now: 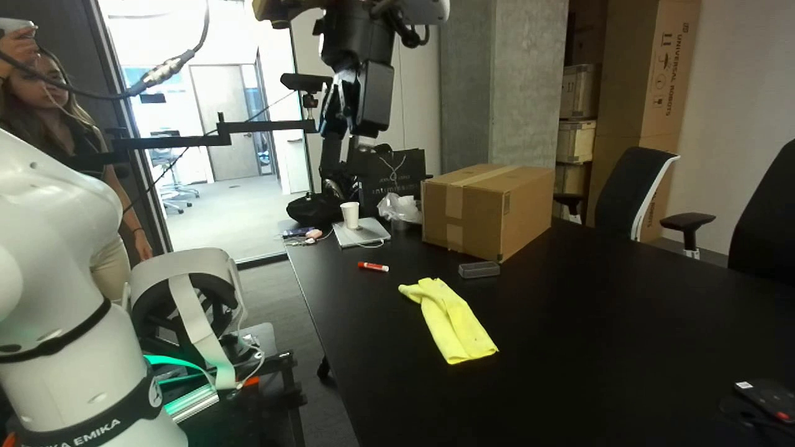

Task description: Fold the towel in half

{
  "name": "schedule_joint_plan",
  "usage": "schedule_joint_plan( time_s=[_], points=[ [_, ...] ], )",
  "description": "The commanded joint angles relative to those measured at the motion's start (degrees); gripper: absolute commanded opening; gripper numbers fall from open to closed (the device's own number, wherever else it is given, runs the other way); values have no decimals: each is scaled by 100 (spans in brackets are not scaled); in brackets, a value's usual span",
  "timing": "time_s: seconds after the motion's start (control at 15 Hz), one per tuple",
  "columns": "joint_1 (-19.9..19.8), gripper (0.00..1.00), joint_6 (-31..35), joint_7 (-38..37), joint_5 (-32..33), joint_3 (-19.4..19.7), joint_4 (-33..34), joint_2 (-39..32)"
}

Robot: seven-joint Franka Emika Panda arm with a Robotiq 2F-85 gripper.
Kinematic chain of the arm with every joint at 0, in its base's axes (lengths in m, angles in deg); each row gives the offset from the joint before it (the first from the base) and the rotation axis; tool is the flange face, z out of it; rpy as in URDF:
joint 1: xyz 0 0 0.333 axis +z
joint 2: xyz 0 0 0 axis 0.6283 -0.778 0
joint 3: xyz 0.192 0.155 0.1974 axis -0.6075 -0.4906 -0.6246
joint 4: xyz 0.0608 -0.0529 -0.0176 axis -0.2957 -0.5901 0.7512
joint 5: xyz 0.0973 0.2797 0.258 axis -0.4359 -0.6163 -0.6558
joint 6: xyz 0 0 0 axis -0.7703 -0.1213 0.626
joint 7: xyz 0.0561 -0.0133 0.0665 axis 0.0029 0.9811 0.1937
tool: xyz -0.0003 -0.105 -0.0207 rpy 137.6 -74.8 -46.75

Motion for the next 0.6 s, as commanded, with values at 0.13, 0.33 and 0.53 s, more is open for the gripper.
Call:
schedule_joint_plan(
  time_s=[0.13, 0.33, 0.53],
  points=[
    [1, 100, 774, 356, -314, 302, -617, 1178],
    [-39, 100, 569, 264, -212, 229, -458, 967],
    [-38, 100, 629, 281, -218, 246, -546, 1080]
  ],
)
